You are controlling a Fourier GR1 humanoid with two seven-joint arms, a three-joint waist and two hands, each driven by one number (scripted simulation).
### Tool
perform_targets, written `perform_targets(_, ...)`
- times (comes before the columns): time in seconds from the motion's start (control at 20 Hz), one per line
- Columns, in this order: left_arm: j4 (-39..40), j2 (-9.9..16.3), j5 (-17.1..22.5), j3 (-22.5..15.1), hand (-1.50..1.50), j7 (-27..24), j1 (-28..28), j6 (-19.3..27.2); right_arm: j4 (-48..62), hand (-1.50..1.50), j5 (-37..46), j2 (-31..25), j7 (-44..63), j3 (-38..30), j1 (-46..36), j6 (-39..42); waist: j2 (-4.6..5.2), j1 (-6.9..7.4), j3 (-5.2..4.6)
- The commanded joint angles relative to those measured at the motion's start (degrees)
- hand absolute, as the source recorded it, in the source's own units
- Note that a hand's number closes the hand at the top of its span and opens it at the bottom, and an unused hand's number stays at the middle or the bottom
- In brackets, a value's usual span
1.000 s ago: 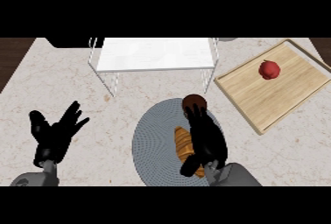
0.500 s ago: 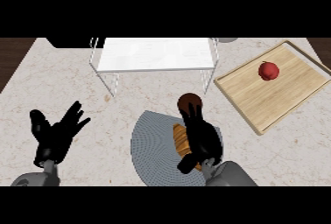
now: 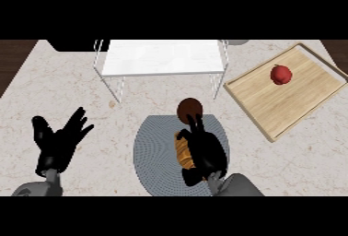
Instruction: Pick the croissant from the placemat and place it in the tiered shelf
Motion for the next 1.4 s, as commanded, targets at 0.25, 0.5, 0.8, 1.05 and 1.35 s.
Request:
perform_targets(0.25,2.3,-0.72,-0.18,-1.22,0.0,2.04,-4.21,-1.36,7.95,1.5,-19.02,3.02,16.21,10.2,-20.36,-9.91,1.94,4.6,0.02)
perform_targets(0.5,4.18,-0.46,-0.37,-0.77,0.0,0.27,-3.27,-2.3,8.35,1.5,-21.81,3.06,19.23,15.9,-30.11,-23.94,1.68,4.12,-0.02)
perform_targets(0.8,2.78,-1.71,-1.12,-1.03,0.0,2.34,-3.81,0.38,-0.93,1.5,-15.88,3.07,33.87,14.52,-45.65,-25.13,0.71,2.08,-0.07)
perform_targets(1.05,2.92,-0.88,-1.28,-0.8,0.0,2.68,-2.88,-0.18,-1.23,1.5,-14.04,3.05,41.57,7.33,-56.7,-21.64,0.49,1.3,-0.11)
perform_targets(1.35,2.15,-1.09,-0.63,0.15,0.0,0.82,1.22,-0.53,1.09,1.5,-12.52,3.05,43.27,-3.61,-64.99,-13.49,0.49,0.15,-0.06)
